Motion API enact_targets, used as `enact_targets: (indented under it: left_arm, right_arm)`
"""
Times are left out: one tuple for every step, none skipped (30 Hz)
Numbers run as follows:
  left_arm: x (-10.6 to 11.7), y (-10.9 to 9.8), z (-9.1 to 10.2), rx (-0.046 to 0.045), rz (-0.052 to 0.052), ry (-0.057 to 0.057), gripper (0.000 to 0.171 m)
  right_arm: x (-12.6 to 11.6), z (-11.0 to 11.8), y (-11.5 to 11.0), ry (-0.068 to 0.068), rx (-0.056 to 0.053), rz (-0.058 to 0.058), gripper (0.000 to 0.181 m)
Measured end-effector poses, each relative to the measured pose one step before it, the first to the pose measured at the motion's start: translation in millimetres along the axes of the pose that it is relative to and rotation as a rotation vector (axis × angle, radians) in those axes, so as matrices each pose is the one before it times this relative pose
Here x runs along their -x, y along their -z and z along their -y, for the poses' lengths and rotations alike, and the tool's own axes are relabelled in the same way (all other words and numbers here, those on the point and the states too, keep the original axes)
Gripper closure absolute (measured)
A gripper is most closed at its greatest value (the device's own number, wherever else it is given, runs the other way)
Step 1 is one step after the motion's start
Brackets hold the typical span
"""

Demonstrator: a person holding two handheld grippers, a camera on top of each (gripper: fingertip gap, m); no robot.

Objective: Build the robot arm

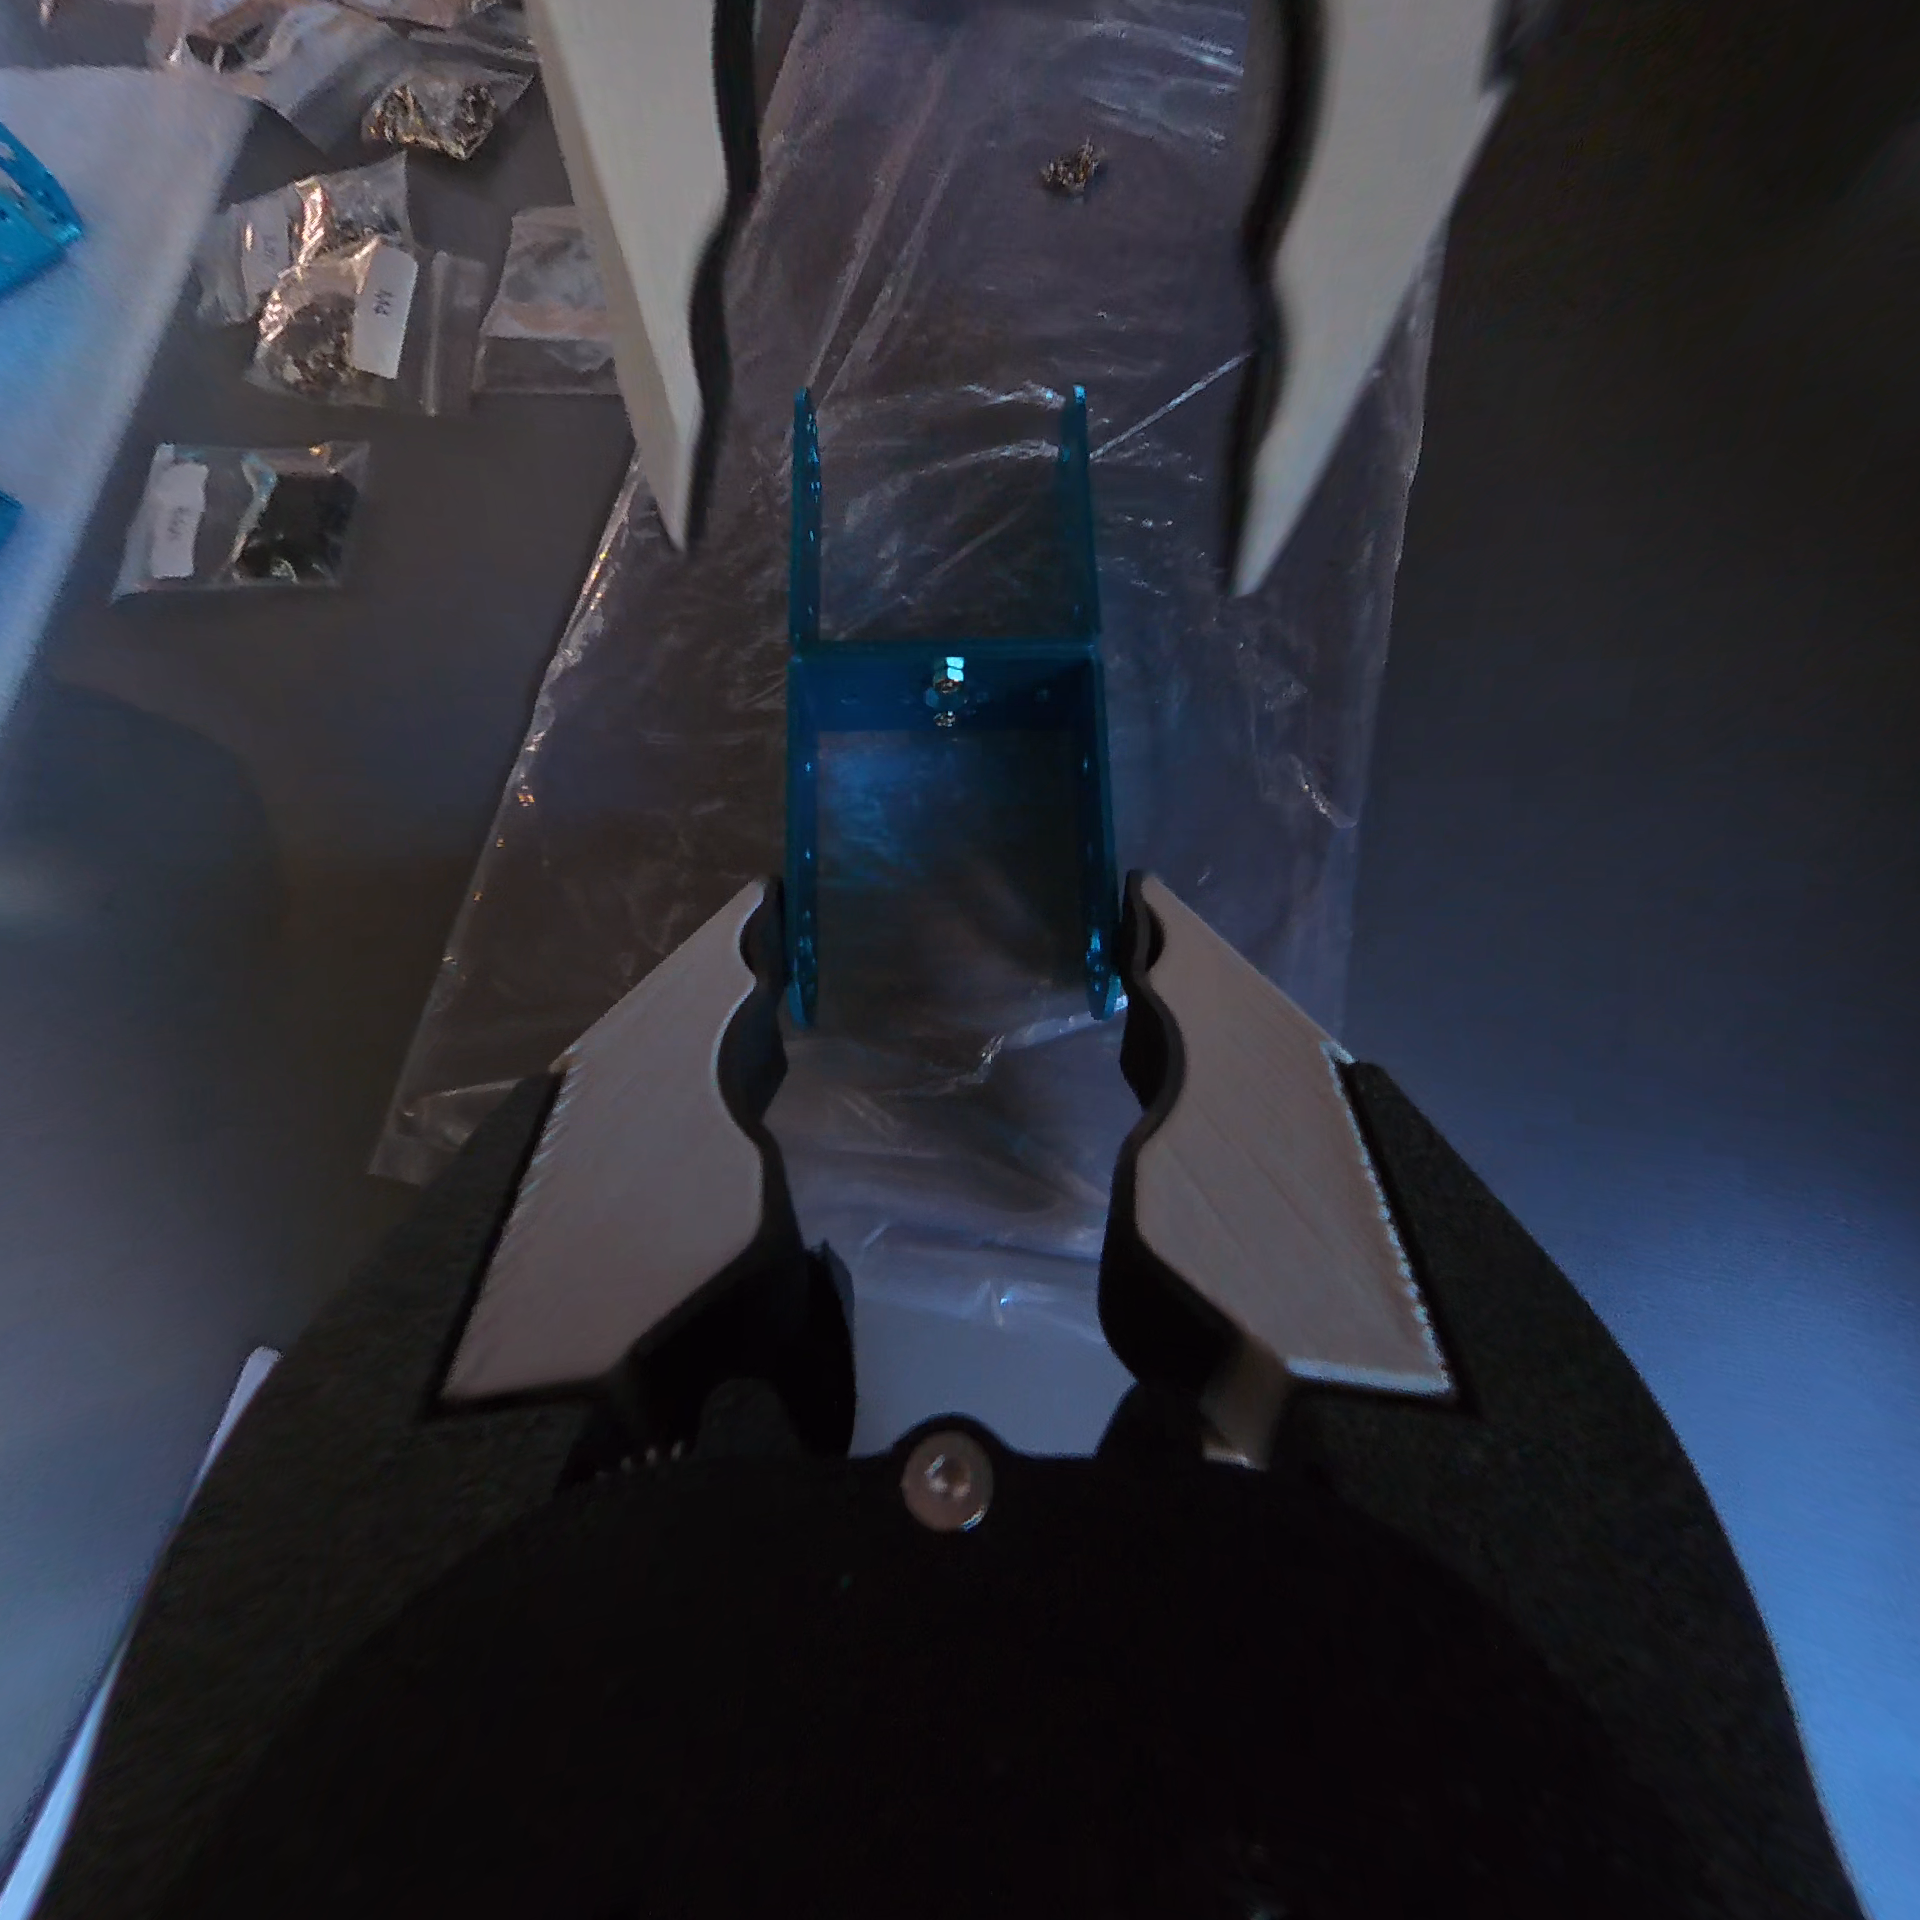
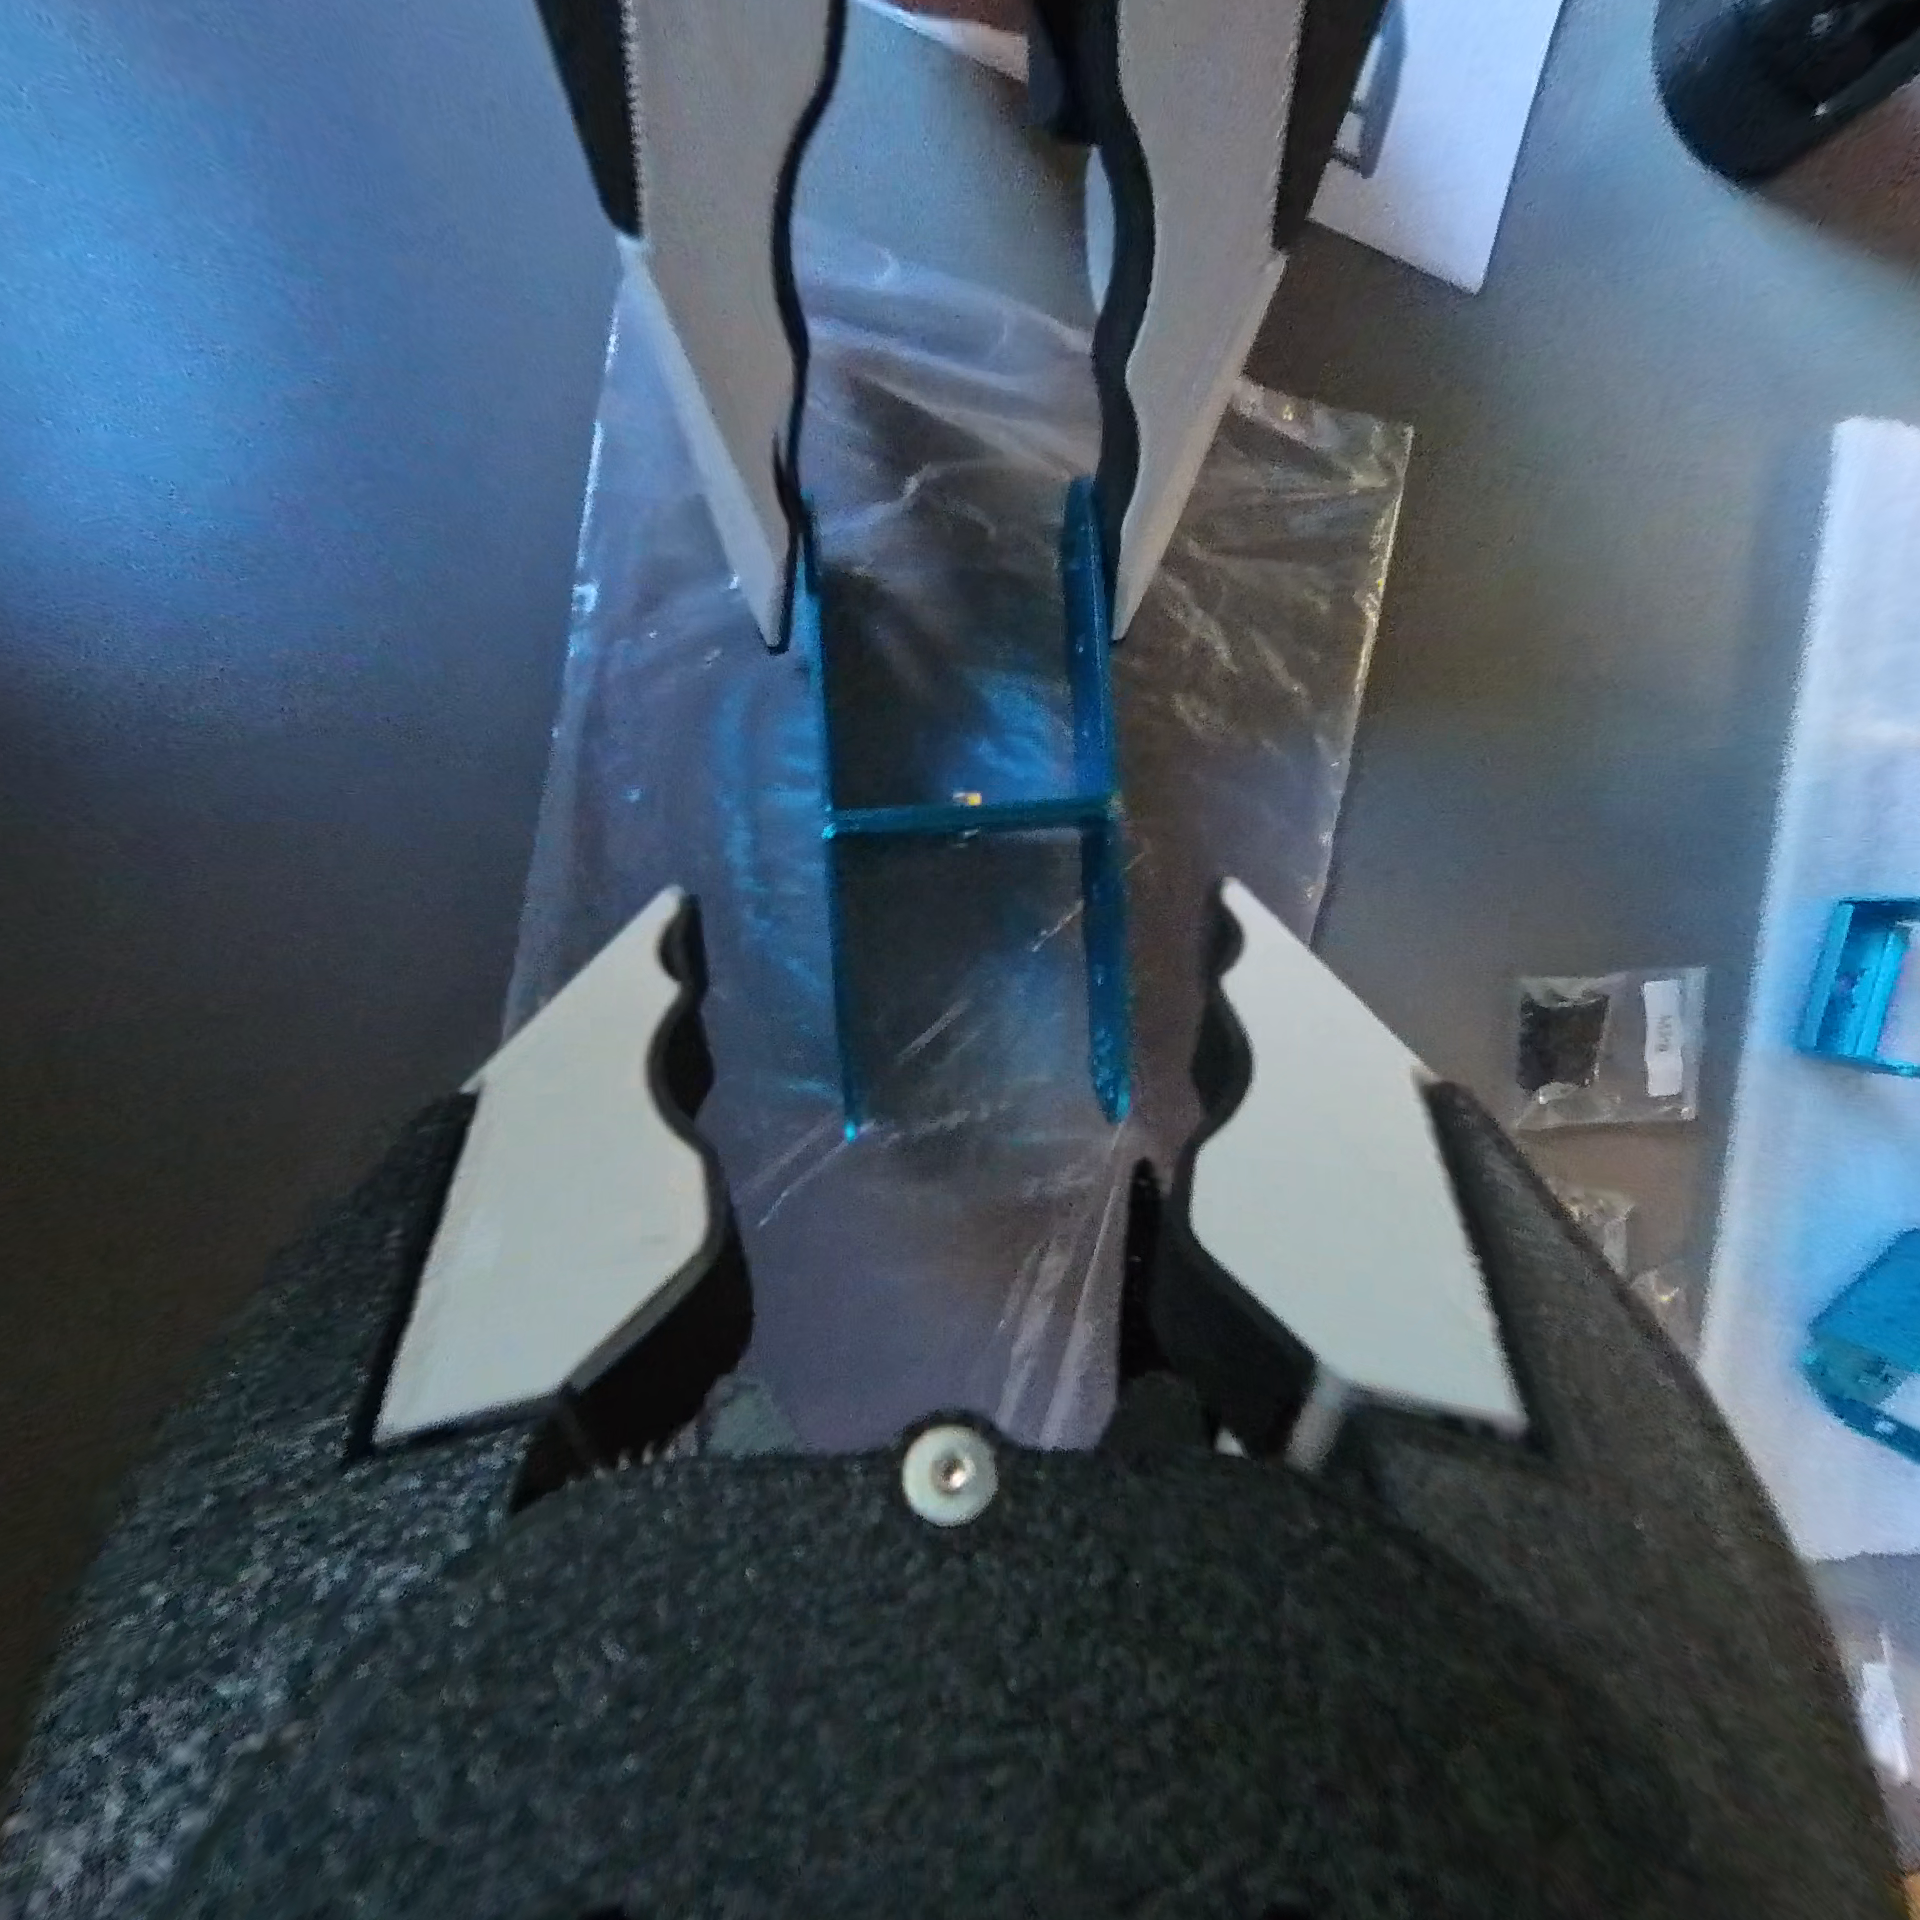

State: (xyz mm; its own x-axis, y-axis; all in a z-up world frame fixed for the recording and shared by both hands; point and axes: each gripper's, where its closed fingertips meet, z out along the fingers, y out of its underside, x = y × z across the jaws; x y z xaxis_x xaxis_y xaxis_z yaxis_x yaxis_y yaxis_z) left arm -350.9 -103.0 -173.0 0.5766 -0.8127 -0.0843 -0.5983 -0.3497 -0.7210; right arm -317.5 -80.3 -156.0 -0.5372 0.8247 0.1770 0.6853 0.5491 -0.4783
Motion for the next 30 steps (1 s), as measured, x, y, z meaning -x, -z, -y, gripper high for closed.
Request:
enact_targets:
  left_arm:
    - [0.08, 0.31, -0.02, 0.00213, 0.0052, -0.0086, 0.107]
    - [-0.05, 0.15, 0.2, -0.00095, 0.0033, -0.0071, 0.107]
    - [0.03, 0.0, -0.12, -0.00071, -0.001, 0.001, 0.107]
    - [0.06, 0.15, -0.23, 0.00005, -0.0026, 0.0035, 0.107]
    - [-0.06, 0.17, -0.22, -0.00031, -0.0034, 0.0025, 0.107]
    - [-0.34, 0.27, 0.13, -0.00241, -0.005, 0.0033, 0.107]
    - [-0.97, 0.28, 0.81, -0.00593, -0.0078, 0.0059, 0.107]
    - [-0.6, 0.3, 0.81, -0.00226, -0.0046, 0.0053, 0.107]
    - [-0.8, 0.67, 0.67, -0.00245, -0.0039, 0.0015, 0.107]
    - [-0.09, 1.11, 0.54, -0.00251, -0.0003, -0.0025, 0.107]
    - [-0.45, 1.41, 1.8, -0.00833, -0.0021, 0.0002, 0.107]
    - [-1.32, 2.08, 3.99, -0.02046, -0.0099, 0.0097, 0.107]
    - [-0.77, 3.01, 6.58, -0.03562, -0.0088, 0.0169, 0.106]
    - [0.45, 3.67, 6.46, -0.03593, -0.0069, 0.0211, 0.106]
    - [1.19, 4.29, 6.03, -0.03509, -0.0062, 0.021, 0.106]
    - [2.35, 4.42, 5.86, -0.0353, 0.0016, 0.0182, 0.106]
    - [4.56, 4.8, 6.04, -0.03336, 0.0163, 0.0157, 0.099]
    - [4.91, 5.58, 6.59, -0.03421, 0.0168, 0.0153, 0.094]
    - [4.17, 6.44, 8.17, -0.04344, 0.0085, 0.0196, 0.092]
    - [3.8, 6.82, 10.17, -0.05552, 0.002, 0.0316, 0.088]
    - [3.22, 6.33, 10.74, -0.0596, -0.0062, 0.0442, 0.086]
    - [2.5, 5.22, 10.15, -0.05886, -0.011, 0.0443, 0.085]
    - [1.69, 4.22, 9.27, -0.05692, -0.0141, 0.041, 0.08]
    - [1.21, 3.11, 8.19, -0.05136, -0.0178, 0.0439, 0.077]
    - [-1.03, 2.67, 7.64, -0.05087, -0.0311, 0.0465, 0.074]
    - [-1.78, 2.91, 8.58, -0.05586, -0.0345, 0.0463, 0.072]
    - [-0.3, 3.93, 10.01, -0.0643, -0.0209, 0.0386, 0.072]
    - [-2.52, 4.35, 10.19, -0.06267, -0.0315, 0.0347, 0.072]
    - [-3.78, 3.98, 9.07, -0.0535, -0.0392, 0.037, 0.072]
    - [-1.13, 2.96, 6.48, -0.03672, -0.0204, 0.0315, 0.073]
  right_arm:
    - [-1.14, -0.36, -4.67, 0.004, 0.0246, 0.0091, 0.092]
    - [-1.94, -1.39, -4.86, -0.0002, 0.0377, 0.0027, 0.094]
    - [-2.53, -1.9, -4.23, 0.0057, 0.0381, -0.0059, 0.101]
    - [-0.19, -1.34, -3.62, 0.0142, 0.0296, -0.0006, 0.108]
    - [2.75, -0.24, -2.75, 0.0208, 0.0203, 0.0117, 0.115]
    - [0.36, 0.76, -0.51, 0.0053, 0.0084, 0.0001, 0.116]
    - [0.54, -1.08, 0.3, -0.0019, 0.0177, 0.0046, 0.117]
    - [0.38, 0.03, 0.25, 0.007, 0.0066, -0.0056, 0.117]
    - [0.28, 1.54, 0.16, 0.0171, -0.0111, -0.0145, 0.117]
    - [0.27, 1.17, 0.33, 0.0101, -0.0121, -0.0111, 0.118]
    - [0.01, 0.61, 0.66, -0.0058, -0.0124, -0.0007, 0.118]
    - [1.23, 0.36, 1.16, -0.0163, -0.0167, 0.0166, 0.118]
    - [1.69, 0.04, 1.92, -0.0239, -0.0198, 0.0325, 0.118]
    - [0.46, 1.58, 3.25, -0.0312, -0.0336, 0.0327, 0.119]
    - [0.77, 2.84, 4.45, -0.0319, -0.0469, 0.038, 0.119]
    - [0.28, 3.75, 5.37, -0.0424, -0.0529, 0.0431, 0.119]
    - [0.59, 4.57, 6.13, -0.0426, -0.0599, 0.0499, 0.119]
    - [-0.47, 5.02, 6.47, -0.0348, -0.0616, 0.0405, 0.119]
    - [-1.47, 6.66, 6.84, -0.0234, -0.0717, 0.0251, 0.119]
    - [0.11, 7.55, 6.71, -0.0256, -0.0736, 0.0342, 0.12]
    - [0.68, 7.84, 5.76, -0.0288, -0.0686, 0.0389, 0.12]
    - [-0.03, 7.76, 5.28, -0.0267, -0.0611, 0.0299, 0.12]
    - [2.0, 7.88, 4.48, -0.0298, -0.0562, 0.0418, 0.12]
    - [2.16, 8.18, 3.73, -0.033, -0.0571, 0.042, 0.12]
    - [2.38, 7.7, 2.6, -0.0302, -0.0576, 0.04, 0.12]
    - [4.91, 7.55, 1.83, -0.0304, -0.0598, 0.0571, 0.119]
    - [2.67, 6.25, 1.8, -0.035, -0.0511, 0.0445, 0.12]
    - [1.32, 6.81, 2.17, -0.0333, -0.053, 0.0336, 0.12]
    - [2.76, 7.7, 2.5, -0.0397, -0.0603, 0.0465, 0.12]
    - [3.59, 7.24, 2.33, -0.0492, -0.0551, 0.0549, 0.12]
